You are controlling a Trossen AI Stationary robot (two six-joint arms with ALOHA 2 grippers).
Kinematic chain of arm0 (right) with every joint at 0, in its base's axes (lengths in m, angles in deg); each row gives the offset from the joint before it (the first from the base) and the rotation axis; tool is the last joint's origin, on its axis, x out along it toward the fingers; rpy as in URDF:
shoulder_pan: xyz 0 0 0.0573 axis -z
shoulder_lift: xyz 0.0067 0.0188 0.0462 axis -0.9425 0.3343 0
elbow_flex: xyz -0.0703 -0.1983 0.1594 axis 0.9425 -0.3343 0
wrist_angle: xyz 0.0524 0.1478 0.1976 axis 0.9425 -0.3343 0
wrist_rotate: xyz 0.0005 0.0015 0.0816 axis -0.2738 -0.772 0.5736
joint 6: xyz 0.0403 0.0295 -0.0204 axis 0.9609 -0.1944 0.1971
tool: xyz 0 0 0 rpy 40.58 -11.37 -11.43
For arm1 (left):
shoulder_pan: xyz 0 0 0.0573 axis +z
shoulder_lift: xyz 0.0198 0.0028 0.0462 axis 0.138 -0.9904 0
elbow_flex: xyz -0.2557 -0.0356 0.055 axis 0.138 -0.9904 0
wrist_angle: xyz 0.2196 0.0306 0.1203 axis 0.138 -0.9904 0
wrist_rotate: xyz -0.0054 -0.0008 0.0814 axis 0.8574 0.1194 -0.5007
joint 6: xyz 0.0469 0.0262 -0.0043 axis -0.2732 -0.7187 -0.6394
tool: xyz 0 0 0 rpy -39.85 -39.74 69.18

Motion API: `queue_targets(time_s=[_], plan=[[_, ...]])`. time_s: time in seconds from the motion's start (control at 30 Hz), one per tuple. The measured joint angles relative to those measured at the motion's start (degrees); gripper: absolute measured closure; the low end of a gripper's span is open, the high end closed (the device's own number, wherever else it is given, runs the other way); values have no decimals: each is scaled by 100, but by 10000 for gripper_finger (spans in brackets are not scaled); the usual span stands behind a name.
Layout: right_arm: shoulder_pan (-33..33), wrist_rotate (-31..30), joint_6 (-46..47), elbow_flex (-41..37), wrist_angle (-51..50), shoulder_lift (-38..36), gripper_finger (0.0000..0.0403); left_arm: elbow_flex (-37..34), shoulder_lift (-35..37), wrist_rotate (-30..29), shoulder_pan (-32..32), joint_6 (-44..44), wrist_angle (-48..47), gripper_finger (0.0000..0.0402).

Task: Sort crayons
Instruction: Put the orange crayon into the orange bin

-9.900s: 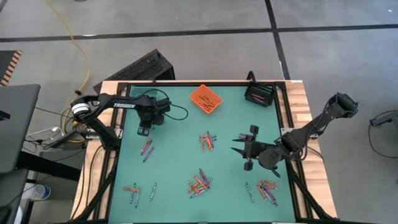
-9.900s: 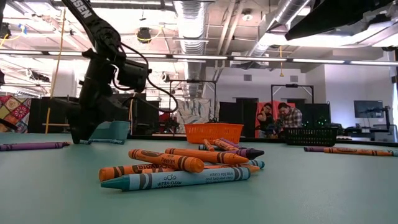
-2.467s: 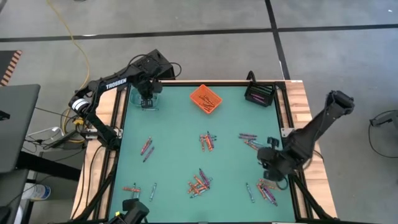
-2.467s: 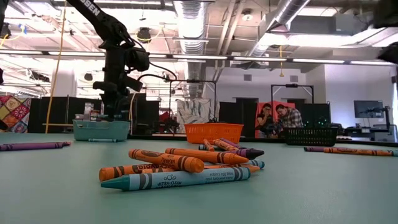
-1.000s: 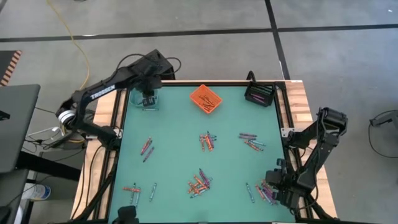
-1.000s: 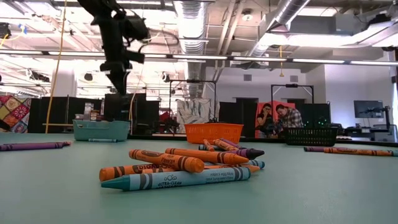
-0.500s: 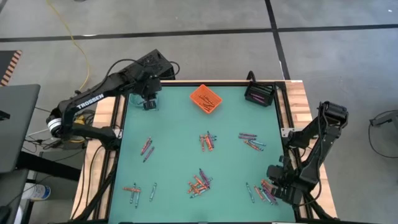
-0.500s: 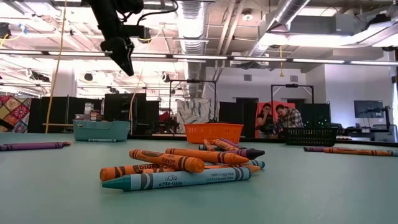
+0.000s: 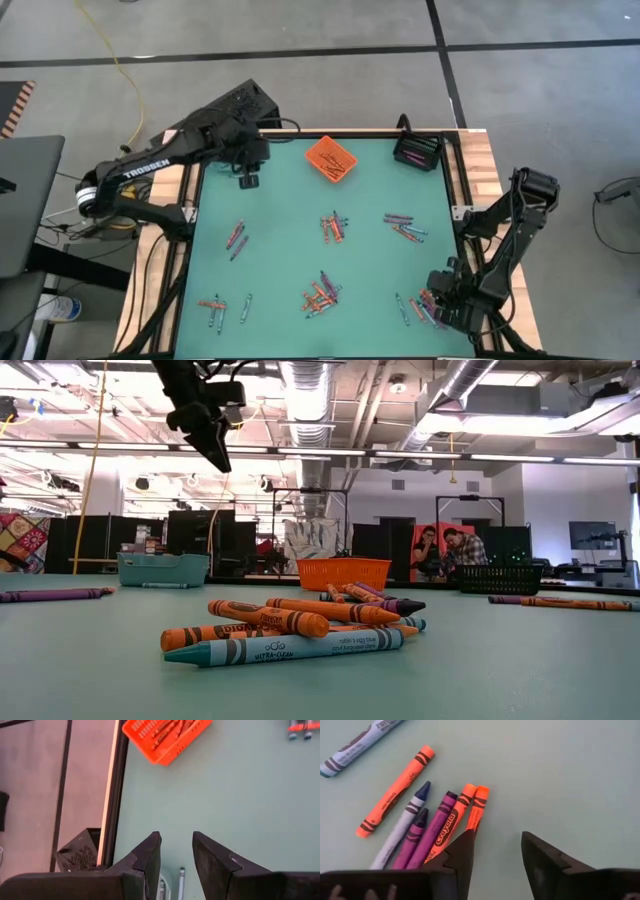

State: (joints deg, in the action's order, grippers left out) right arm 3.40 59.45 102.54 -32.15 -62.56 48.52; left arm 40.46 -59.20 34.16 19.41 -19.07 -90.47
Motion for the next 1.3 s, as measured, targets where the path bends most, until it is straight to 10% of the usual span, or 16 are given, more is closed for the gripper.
queue_targets(time_s=[0.83,1.3], plan=[[11,15,-28,101,213,115,240,0,-2,-12,-597,341,23,299],[10,288,-158,600,-288,851,307,0,-4,-11,-902,321,408,299]])
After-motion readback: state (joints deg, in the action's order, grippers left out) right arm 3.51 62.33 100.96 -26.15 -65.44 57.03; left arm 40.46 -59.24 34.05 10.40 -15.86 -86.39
